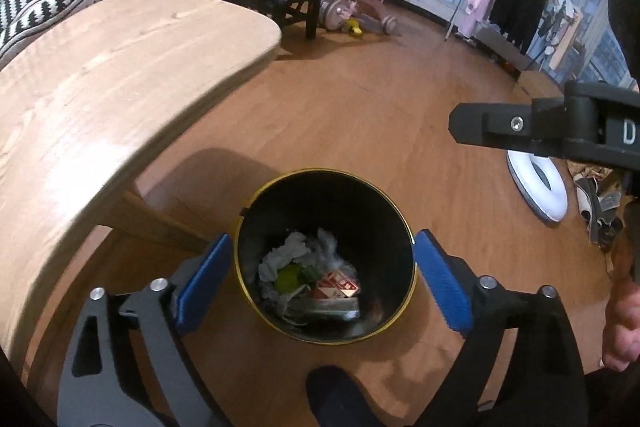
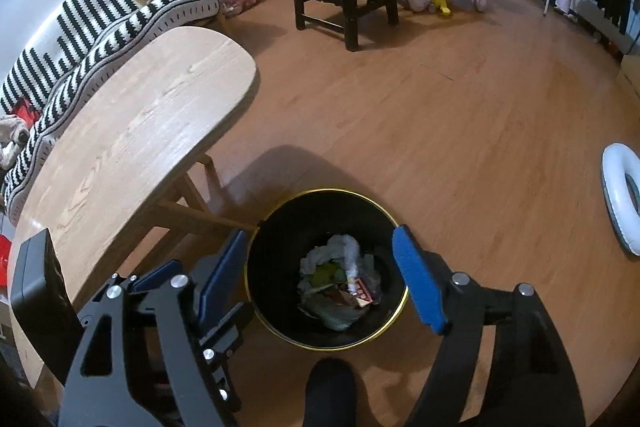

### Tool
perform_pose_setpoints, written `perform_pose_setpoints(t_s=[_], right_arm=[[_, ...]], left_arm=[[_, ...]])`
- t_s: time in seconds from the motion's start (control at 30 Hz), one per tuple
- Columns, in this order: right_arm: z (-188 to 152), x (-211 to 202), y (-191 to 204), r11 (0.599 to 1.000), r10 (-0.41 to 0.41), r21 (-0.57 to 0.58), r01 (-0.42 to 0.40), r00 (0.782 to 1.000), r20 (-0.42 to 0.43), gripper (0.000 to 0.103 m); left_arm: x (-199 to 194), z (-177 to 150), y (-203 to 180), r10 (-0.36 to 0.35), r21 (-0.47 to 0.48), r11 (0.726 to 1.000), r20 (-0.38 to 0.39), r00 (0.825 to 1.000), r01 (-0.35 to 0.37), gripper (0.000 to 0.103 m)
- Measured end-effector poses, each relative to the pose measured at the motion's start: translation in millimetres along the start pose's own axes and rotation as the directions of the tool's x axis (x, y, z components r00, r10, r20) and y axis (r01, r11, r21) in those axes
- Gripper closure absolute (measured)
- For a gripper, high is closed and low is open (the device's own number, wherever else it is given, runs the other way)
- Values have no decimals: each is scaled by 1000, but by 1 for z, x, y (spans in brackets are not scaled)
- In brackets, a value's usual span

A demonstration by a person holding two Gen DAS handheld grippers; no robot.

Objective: Collect trash

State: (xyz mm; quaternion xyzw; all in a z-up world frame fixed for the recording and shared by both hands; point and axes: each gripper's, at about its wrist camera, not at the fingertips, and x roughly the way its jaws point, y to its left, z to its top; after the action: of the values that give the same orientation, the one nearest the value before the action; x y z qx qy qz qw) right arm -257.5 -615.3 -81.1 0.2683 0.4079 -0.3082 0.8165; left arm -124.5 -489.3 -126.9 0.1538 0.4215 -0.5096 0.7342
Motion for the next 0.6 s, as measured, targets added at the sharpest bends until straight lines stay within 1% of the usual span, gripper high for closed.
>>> perform_pose_setpoints(t_s=[0.07,0.1,0.13,0.2,0.23,0.3,0.37,0.47,0.53,0.57,0.6], right_arm=[[1,-3,7,1000,1,-10,-1,1000,6,30],[2,-5,11,1000,0,-12,0,1000,15,28],[3,-7,15,1000,0,-15,1,1000,25,21],[5,-14,25,1000,6,-23,-5,998,56,13],[7,-19,35,999,16,-37,-13,997,79,12],[8,-26,56,997,34,-73,-26,993,110,9],[11,-31,77,993,57,-109,-43,990,131,9],[10,-36,122,979,107,-190,-78,983,150,8],[6,-39,157,963,139,-251,-97,978,154,7],[3,-41,178,952,161,-286,-112,975,154,7],[1,-43,194,942,181,-310,-126,972,153,7]], left_arm=[[-10,0,5,20,-6,1000,13,1000,-20,10],[-17,0,9,37,-9,999,19,999,-37,10],[-25,0,13,57,-13,998,32,998,-57,9],[-43,-2,21,81,-20,997,63,995,-80,7],[-59,-3,29,106,-22,994,91,990,-104,7],[-78,-4,42,151,-31,988,111,982,-149,7],[-106,-6,63,192,-66,981,140,971,-184,7],[-151,-17,102,284,-145,954,174,943,-261,7],[-179,-28,126,349,-194,929,186,918,-314,7],[-196,-36,141,390,-227,910,186,902,-347,7],[-207,-41,149,410,-245,899,184,893,-362,7]])
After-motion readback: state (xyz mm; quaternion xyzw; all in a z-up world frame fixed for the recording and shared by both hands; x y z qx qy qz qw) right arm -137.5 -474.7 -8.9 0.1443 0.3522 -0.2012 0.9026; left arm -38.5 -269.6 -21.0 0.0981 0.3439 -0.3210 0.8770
